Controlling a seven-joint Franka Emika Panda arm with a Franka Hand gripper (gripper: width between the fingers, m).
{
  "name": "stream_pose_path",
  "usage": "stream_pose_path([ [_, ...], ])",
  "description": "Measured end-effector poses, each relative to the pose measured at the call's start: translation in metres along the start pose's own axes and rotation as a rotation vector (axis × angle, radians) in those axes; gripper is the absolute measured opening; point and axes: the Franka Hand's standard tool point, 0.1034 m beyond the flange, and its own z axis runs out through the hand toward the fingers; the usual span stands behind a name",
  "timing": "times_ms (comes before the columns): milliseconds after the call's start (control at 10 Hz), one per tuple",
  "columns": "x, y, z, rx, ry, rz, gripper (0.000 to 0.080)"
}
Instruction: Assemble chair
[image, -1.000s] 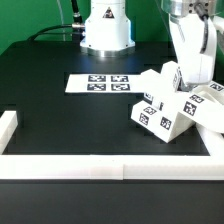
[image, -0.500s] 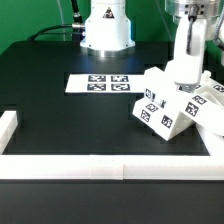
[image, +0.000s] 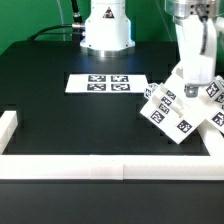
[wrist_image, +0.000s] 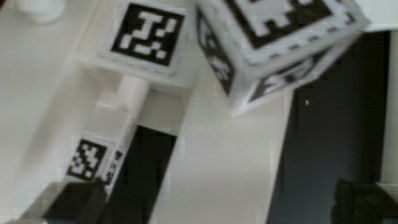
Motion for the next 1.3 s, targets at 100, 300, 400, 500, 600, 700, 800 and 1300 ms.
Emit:
stream_pose_path([
  [100,0.000,0.000,0.000,0.000,0.000,-0.101,0.0609],
  [300,0.000,0.000,0.000,0.000,0.000,-0.226,0.0648],
  [400,0.000,0.000,0.000,0.000,0.002,-0.346,0.0648],
  [500,0.001,0.000,0.000,0.000,0.002,-0.387,0.0650],
  [600,0.004,-0.001,0.000,0.001,0.002,-0.410,0.0650],
  [700,0.006,-0.002,-0.001,0.004,0.000,-0.406,0.0650],
  [800,0.007,0.000,-0.002,0.012,0.000,-0.410,0.0650],
  [1300,0.017,0.029,-0.020,0.037,-0.044,-0.453,0.0650],
])
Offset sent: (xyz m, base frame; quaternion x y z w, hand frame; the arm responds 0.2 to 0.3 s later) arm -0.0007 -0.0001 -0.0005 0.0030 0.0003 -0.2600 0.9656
